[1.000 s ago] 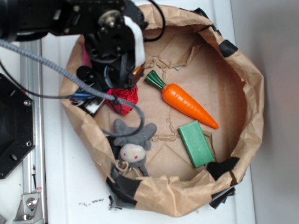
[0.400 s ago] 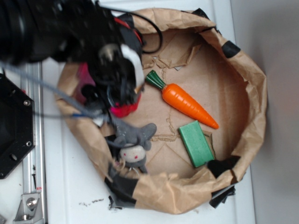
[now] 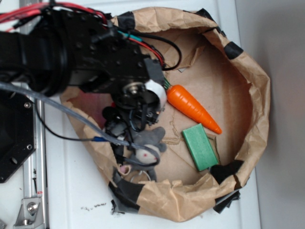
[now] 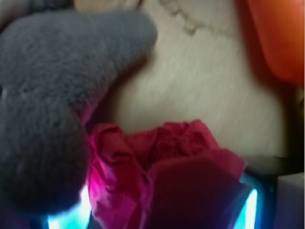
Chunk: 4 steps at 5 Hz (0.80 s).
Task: Grab the red paper.
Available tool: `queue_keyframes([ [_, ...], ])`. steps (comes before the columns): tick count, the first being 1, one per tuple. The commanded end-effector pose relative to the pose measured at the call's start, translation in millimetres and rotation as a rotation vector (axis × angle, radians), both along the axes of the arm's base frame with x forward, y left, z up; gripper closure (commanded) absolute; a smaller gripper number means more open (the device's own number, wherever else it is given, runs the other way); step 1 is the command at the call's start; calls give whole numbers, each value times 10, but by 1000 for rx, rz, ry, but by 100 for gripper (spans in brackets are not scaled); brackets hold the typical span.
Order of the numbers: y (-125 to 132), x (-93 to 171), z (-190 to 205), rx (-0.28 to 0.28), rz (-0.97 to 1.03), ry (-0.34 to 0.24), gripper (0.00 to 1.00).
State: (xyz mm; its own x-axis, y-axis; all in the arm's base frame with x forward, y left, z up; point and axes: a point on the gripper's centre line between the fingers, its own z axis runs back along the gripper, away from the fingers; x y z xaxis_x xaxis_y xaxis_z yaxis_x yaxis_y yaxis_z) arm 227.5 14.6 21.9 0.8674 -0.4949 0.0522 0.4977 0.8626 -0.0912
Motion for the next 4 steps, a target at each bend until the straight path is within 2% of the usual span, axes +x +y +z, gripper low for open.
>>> queue_keyframes([
  [1,-19,51,154,1,-6,-33,100],
  [2,51,60,386,-12,9,-43,100],
  [3,193,158,898,135,48,-100,100],
  [4,198,279,1282,37,108,-185,100],
])
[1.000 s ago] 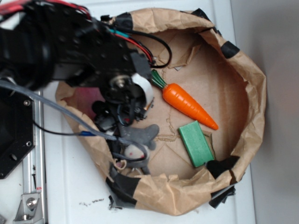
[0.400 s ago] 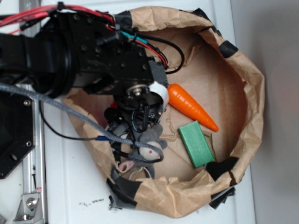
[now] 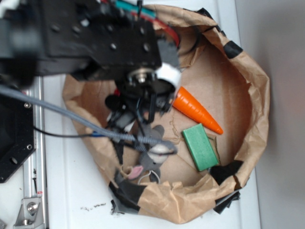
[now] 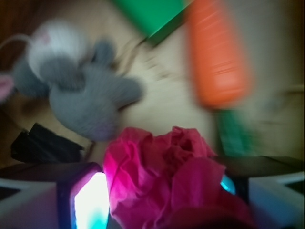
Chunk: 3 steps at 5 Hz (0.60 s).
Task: Grab the red paper.
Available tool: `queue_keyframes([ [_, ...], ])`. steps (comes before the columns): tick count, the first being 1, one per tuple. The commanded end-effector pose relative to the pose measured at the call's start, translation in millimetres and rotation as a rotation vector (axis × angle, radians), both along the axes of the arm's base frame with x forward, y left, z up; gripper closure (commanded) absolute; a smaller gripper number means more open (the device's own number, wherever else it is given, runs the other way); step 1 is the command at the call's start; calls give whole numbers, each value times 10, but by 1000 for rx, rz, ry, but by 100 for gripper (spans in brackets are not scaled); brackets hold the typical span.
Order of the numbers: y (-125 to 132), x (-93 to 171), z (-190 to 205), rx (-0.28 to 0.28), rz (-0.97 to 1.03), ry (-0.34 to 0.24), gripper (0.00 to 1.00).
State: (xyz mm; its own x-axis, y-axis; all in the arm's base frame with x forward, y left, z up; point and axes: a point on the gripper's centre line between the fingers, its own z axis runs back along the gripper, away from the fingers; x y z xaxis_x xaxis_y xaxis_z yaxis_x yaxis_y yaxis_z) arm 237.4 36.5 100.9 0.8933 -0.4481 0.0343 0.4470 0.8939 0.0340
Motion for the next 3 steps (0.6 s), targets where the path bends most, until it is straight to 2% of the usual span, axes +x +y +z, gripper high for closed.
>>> queue_keyframes([
  [1,-76,328,679,61,20,-67,100],
  [2,-174,373,605,-40,223,-176,100],
  [3,-206,370,530,-136,253,-183,100],
])
